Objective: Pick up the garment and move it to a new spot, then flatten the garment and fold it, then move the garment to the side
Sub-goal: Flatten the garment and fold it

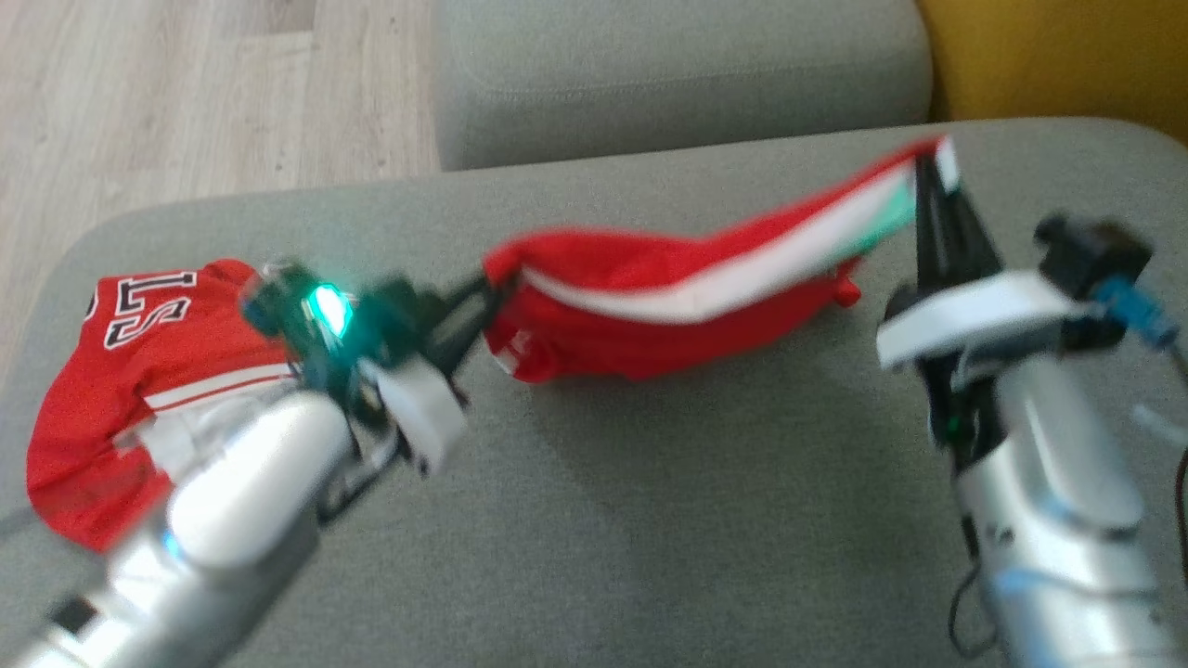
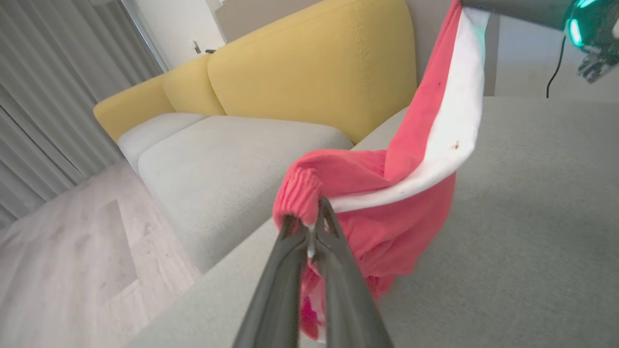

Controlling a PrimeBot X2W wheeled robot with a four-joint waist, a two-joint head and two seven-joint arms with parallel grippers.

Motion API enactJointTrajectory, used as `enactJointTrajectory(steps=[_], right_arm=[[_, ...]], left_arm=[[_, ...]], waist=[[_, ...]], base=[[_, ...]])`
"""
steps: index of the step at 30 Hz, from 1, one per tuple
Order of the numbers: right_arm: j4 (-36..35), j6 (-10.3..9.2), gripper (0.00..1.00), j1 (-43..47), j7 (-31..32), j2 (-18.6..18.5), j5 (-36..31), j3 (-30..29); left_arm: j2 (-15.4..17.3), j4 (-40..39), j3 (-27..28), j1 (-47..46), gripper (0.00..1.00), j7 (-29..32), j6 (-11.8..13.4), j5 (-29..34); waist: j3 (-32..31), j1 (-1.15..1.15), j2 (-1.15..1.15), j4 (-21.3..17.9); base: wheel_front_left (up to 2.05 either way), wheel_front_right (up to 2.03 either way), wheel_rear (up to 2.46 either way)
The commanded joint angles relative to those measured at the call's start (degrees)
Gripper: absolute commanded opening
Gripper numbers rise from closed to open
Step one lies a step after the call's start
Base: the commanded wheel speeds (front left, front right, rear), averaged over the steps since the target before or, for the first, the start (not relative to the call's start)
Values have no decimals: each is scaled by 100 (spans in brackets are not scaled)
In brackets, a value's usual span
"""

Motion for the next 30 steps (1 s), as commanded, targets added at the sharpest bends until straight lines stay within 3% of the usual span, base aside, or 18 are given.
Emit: enactJointTrajectory(steps=[1, 6, 11, 19, 26, 30], right_arm=[[-375, 43, 0, -465, 47, -57, 90, 159], [-974, 43, 0, -1074, -9, -124, 373, 88], [-1261, 43, 0, -1260, -118, -124, -13, -310], [-1271, 43, 0, -718, 393, -45, -262, -518], [-1203, 43, 0, -720, 870, -62, -169, -402], [-937, 43, 0, -1206, 1050, -130, -111, -221]], left_arm=[[279, -235, 113, -583, 0, 141, -26, -129], [682, -440, -201, -1724, 0, 402, -31, -611], [835, -435, -331, -2462, 0, 384, -32, -1043], [824, -662, -445, -2345, 0, 391, -32, -1979], [941, -685, -543, -2254, 0, 251, -24, -1911], [874, -512, -537, -2407, 0, 106, -23, -1802]], waist=[[-65, 0, 0, -38], [-196, 0, 0, -58], [-304, 0, 0, -45], [-256, 0, 0, -27], [71, 0, 0, -175], [625, 0, 0, -291]], base=[[0, 0, 0], [0, 0, 0], [0, 0, 0], [0, 0, 0], [0, 0, 0], [0, 0, 0]])
